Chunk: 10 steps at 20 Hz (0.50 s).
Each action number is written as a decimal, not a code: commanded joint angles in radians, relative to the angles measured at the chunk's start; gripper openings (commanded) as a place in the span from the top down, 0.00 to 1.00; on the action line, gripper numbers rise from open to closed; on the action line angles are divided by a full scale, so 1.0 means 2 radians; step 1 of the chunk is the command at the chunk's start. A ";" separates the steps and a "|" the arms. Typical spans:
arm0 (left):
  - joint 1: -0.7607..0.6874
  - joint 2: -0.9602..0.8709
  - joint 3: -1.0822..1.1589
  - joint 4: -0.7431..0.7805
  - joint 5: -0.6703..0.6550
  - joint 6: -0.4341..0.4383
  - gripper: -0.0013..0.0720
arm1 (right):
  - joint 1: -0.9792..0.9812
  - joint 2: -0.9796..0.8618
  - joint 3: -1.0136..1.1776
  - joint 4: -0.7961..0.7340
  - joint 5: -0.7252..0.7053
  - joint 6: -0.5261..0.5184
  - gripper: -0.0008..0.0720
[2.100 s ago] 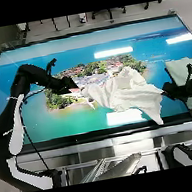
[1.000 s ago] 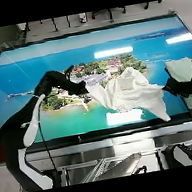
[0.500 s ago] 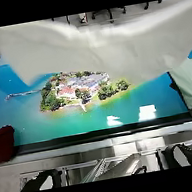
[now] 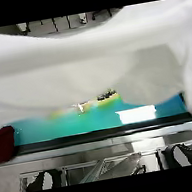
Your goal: Fold the shirts.
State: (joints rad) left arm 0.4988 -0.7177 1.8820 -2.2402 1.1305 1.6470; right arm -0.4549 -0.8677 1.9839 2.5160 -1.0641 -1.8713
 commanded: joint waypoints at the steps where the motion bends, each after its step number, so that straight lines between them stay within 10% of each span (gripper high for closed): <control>1: -0.005 -0.048 -0.079 -0.055 0.031 0.025 0.95 | 0.045 -0.068 -0.006 0.001 -0.047 0.001 0.96; 10: -0.176 -0.414 -0.247 0.048 -0.044 0.045 0.95 | 0.160 -0.349 -0.216 -0.101 0.065 0.033 0.96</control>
State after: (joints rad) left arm 0.2050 -1.3018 1.4593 -2.1941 1.1103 1.7298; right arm -0.1680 -1.3815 1.6646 2.3524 -1.0409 -1.8286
